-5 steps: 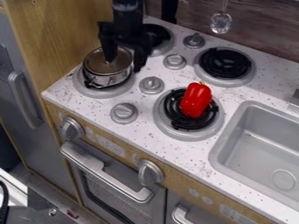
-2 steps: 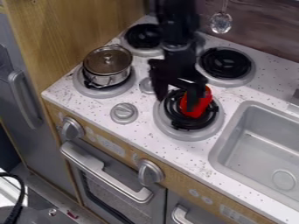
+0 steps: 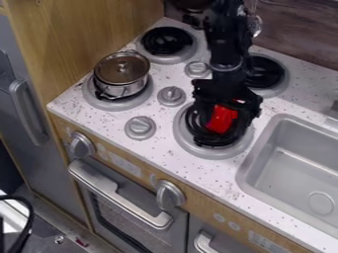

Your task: Move the red objcet in the middle of the stove

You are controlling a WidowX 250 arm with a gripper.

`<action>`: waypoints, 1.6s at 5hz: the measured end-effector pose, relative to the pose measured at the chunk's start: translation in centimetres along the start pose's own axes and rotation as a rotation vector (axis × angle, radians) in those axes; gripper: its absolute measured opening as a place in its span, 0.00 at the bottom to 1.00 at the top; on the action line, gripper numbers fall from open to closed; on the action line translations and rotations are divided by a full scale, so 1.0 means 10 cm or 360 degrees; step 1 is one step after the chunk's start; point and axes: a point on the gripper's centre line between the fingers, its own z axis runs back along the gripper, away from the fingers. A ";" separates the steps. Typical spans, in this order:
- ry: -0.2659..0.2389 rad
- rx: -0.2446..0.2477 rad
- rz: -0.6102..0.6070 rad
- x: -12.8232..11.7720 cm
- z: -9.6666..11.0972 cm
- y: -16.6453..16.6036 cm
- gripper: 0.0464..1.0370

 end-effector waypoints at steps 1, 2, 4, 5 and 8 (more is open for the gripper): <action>-0.0016 0.0033 0.0049 0.13 -0.07 0.06 0.96; -0.0024 0.0064 0.0105 0.28 -0.11 0.16 0.96; -0.0028 0.0118 0.0178 0.46 -0.20 0.33 0.96; -0.0041 0.0136 0.0211 0.49 -0.18 0.40 0.91; -0.0055 0.0130 0.0198 0.57 -0.15 0.41 0.73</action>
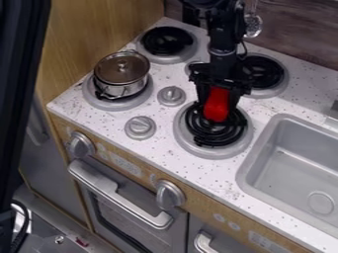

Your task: Move the red objcet in the middle of the stove

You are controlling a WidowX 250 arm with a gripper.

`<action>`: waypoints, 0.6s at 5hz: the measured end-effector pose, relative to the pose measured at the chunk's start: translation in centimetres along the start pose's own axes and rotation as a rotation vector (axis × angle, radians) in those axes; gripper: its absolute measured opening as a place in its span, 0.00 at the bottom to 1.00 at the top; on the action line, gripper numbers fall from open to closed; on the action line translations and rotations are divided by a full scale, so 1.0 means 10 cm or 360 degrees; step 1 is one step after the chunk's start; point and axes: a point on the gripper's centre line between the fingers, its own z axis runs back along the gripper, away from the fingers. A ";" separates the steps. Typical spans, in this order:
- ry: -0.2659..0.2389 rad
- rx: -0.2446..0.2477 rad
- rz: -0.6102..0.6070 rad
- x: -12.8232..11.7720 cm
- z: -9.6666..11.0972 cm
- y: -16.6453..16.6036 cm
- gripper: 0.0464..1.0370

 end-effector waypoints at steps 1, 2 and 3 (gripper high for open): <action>-0.0139 0.0030 0.0034 0.35 0.23 0.18 0.73; -0.0083 0.0065 0.0123 0.47 0.12 0.46 0.73; 0.0012 0.0071 0.0191 0.49 -0.08 0.62 0.73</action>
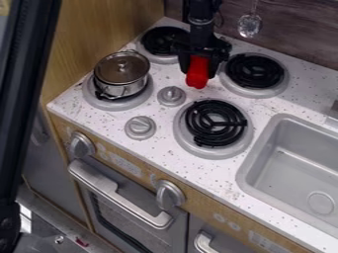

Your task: Move the red objcet in the middle of the stove

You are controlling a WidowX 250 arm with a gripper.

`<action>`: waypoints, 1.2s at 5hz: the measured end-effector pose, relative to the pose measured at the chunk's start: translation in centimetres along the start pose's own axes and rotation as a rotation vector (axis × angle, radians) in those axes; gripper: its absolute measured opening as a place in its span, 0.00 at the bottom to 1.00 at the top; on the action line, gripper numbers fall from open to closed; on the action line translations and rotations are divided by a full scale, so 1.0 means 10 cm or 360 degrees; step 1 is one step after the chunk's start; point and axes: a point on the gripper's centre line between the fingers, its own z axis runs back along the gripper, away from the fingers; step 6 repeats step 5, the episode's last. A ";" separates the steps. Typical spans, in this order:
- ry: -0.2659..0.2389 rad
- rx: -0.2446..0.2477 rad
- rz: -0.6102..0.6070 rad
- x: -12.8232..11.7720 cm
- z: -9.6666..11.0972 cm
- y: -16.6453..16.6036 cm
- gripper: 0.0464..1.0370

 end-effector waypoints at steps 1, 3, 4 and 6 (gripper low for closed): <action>0.0076 -0.0014 0.0048 0.02 -0.15 0.10 0.78; 0.0103 -0.0085 -0.0054 -0.06 -0.08 0.07 0.96; -0.0081 -0.0102 -0.0153 0.01 0.48 0.05 0.96; -0.0111 -0.0134 -0.0226 -0.13 0.74 0.05 0.96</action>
